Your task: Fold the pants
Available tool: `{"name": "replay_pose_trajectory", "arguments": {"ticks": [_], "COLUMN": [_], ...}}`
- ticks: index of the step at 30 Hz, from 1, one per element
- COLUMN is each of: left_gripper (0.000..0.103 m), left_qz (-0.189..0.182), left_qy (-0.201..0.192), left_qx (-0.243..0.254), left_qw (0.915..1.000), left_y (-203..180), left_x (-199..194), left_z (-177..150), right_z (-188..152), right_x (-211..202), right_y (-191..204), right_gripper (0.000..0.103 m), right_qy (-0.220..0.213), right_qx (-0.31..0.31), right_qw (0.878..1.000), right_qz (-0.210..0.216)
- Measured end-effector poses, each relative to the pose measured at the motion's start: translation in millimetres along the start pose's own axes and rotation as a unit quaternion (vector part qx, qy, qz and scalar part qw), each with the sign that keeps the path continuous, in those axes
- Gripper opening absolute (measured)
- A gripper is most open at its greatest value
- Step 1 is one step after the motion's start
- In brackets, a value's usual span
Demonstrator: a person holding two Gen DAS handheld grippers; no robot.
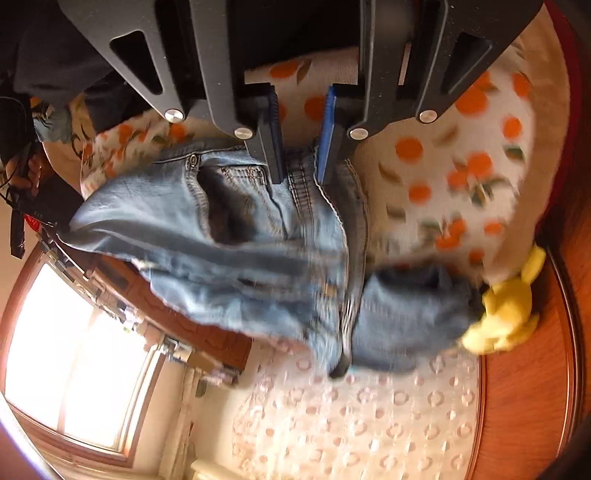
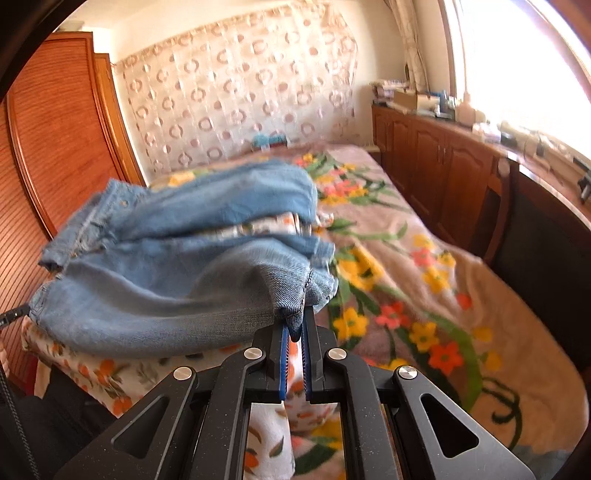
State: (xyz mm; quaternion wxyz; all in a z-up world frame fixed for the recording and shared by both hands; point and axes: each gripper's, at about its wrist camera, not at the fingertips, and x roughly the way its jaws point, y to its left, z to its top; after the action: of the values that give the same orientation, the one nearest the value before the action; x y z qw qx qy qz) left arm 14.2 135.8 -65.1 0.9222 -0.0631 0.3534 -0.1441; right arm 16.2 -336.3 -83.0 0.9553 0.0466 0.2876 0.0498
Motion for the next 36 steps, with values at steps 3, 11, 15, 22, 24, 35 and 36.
{"name": "replay_pose_trajectory", "arguments": {"ticks": [3,11,15,22,24,35,36], "left_gripper": [0.019,0.019,0.019,0.019,0.019,0.019,0.019], "left_qz": [0.008,0.042,0.062,0.090,0.095,0.116,0.120], "left_qy": [-0.023,-0.059,-0.058,-0.038,-0.029,-0.006,-0.001], "left_qx": [0.018,0.050,0.048,0.053,0.056,0.055,0.054], "left_qw": [0.9995,0.9961,0.9952,0.9938,0.9935,0.9917,0.9913], "left_y": [-8,-11,0,15,18,27,30], "left_x": [-6,27,58,117,135,213,222], "left_z": [32,135,182,240,256,307,309], "right_z": [21,109,148,185,194,238,236], "right_x": [-7,19,51,134,155,233,236], "right_y": [5,20,21,28,30,11,8], "right_gripper": [0.006,0.005,0.005,0.005,0.005,0.005,0.005], "right_qy": [-0.024,-0.073,-0.078,-0.051,-0.041,-0.012,-0.009], "right_qx": [-0.020,-0.059,-0.061,-0.083,-0.084,-0.048,-0.044], "right_qw": [0.999,0.995,0.995,0.995,0.995,0.999,0.999], "right_qz": [-0.006,-0.017,-0.017,-0.032,-0.033,-0.016,-0.013]}}
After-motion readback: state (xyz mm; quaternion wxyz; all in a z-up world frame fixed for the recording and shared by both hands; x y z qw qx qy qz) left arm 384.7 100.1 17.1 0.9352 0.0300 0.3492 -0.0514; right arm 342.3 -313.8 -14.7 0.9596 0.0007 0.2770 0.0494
